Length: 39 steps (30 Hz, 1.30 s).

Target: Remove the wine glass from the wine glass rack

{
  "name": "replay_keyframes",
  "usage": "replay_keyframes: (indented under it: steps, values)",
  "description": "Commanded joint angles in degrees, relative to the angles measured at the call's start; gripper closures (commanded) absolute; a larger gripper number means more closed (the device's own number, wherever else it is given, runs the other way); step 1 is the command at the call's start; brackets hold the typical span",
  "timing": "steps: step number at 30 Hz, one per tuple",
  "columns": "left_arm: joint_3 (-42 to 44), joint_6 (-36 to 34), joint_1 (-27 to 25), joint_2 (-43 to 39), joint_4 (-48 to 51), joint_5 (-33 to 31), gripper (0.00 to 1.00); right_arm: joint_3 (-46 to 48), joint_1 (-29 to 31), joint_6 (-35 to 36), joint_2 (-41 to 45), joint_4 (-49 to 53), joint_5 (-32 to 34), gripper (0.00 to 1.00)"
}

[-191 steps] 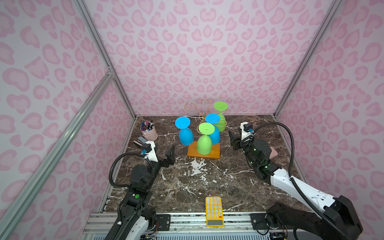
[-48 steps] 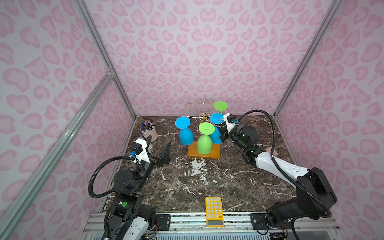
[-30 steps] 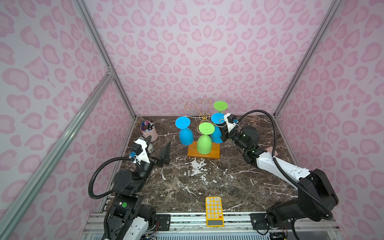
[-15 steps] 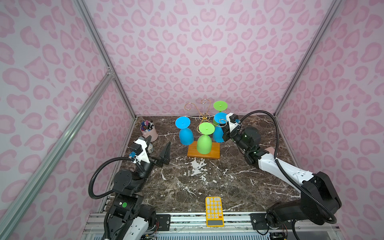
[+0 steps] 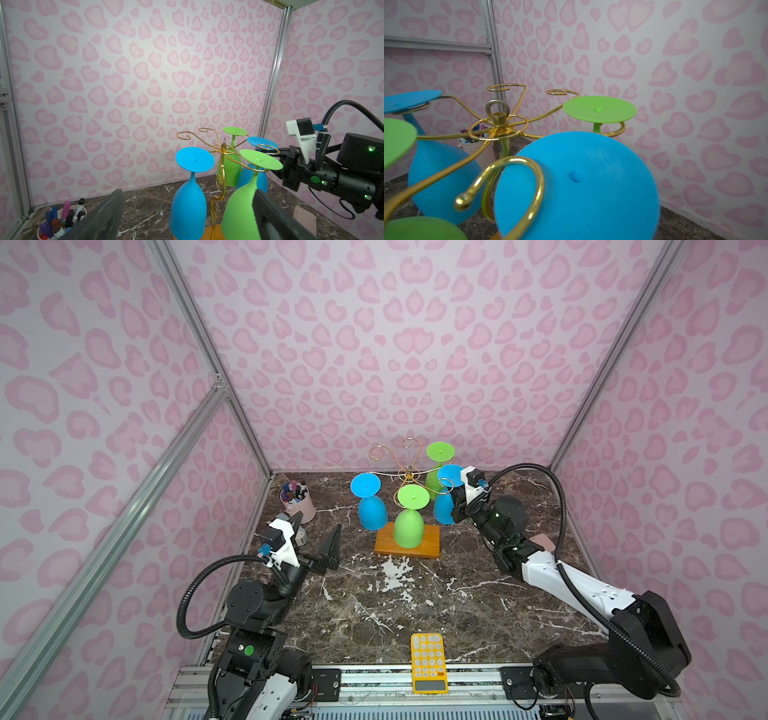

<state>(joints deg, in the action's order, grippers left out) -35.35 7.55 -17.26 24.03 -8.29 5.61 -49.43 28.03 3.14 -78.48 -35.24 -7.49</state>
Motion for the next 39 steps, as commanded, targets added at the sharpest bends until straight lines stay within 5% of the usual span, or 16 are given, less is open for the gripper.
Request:
replay_keyframes:
  steps: [1,18,21,26,29,39]
  values:
    - [0.1,-0.8,0.0,-0.1,-0.5,0.1,0.03,0.9,-0.2,-0.3,0.8,0.8,1.5,0.99]
    - [-6.3,7.5,0.0,4.8,1.6,5.1,0.03,6.9,-1.5,1.2,11.0,7.3,7.7,1.0]
    - [-13.9,13.6,0.0,10.7,7.7,11.5,0.04,7.3,-1.6,2.3,13.7,8.6,5.8,1.0]
    - [-28.9,23.7,0.1,24.7,17.6,31.1,0.02,7.8,-0.3,6.6,18.0,10.7,1.9,1.0]
    - [-33.5,30.0,0.1,30.1,16.9,40.8,0.09,7.7,0.6,9.1,20.1,13.7,1.9,1.0]
    - [-40.2,47.3,-1.1,37.7,9.3,53.5,0.2,8.5,4.1,12.2,28.6,18.1,-0.2,1.0]
